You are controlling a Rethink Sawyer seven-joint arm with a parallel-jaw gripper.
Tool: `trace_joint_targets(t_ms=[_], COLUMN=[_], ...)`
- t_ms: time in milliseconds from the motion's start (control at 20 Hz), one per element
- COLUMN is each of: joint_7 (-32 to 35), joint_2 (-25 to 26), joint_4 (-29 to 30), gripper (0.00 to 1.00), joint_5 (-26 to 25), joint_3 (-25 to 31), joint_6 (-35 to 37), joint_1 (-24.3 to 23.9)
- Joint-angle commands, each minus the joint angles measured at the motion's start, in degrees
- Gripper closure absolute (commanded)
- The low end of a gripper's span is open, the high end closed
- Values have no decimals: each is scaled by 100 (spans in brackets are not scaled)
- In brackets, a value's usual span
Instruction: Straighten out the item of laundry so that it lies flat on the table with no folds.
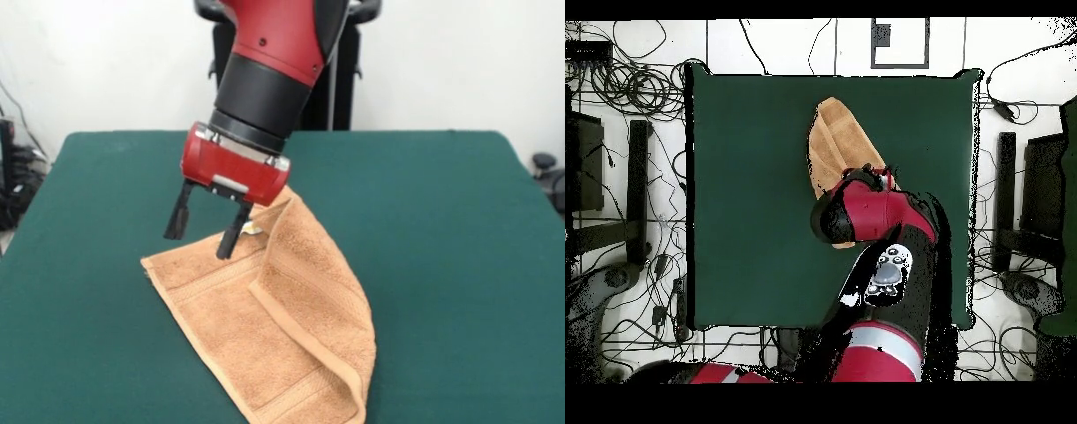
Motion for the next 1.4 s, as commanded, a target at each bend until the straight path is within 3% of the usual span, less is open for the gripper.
trace_joint_targets(t_ms=[50, 1100, 1400], joint_7=[773, 642, 815], joint_2=[49, -312, -234], joint_4=[547, 1036, 769], gripper=[0, 0, 0], joint_5=[217, 619, 597], joint_3=[1184, 1927, 1142], joint_6=[-144, 728, 770], joint_1=[-39, -205, 272])
